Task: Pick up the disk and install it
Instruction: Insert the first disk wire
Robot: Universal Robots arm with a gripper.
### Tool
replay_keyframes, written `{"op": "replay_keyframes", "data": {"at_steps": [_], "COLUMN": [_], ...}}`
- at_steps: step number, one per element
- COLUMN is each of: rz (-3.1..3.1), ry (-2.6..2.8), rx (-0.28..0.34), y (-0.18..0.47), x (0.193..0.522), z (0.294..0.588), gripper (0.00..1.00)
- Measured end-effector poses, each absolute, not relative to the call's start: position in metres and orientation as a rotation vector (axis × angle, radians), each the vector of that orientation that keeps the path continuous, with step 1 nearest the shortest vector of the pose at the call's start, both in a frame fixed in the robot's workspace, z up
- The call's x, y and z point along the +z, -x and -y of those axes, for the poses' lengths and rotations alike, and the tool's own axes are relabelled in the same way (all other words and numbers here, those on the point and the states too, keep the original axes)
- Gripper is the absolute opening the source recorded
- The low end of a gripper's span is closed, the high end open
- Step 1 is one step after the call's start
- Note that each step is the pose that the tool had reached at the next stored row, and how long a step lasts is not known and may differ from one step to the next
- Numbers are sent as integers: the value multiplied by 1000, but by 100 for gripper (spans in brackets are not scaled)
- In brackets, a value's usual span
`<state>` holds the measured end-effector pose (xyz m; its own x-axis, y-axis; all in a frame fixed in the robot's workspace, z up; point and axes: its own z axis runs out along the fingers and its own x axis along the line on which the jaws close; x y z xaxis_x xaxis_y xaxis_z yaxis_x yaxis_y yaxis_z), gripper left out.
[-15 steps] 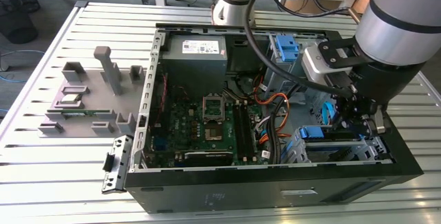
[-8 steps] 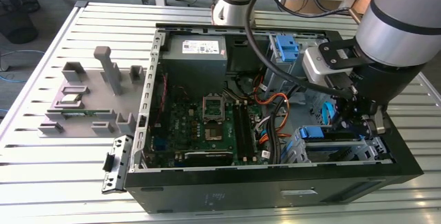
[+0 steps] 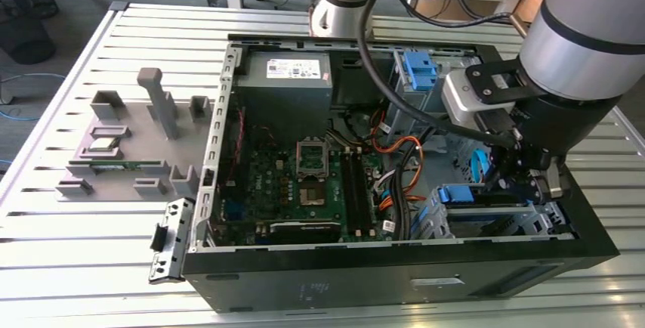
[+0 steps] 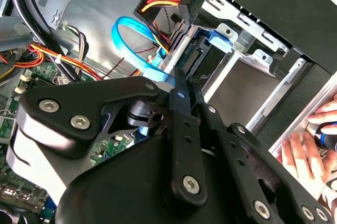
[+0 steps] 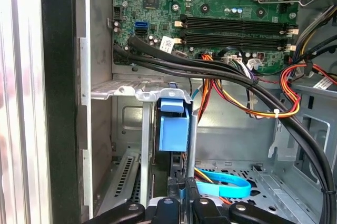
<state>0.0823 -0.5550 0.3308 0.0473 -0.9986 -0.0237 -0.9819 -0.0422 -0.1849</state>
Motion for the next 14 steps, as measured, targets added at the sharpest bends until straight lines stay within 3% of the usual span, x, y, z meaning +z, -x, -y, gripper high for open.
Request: {"op": "replay_keyframes", "data": {"at_steps": [14], "rz": [-2063], "ry": [2159], "rx": [-167], "y": [-82], "x": [328], "z": [555], "gripper": [16]}}
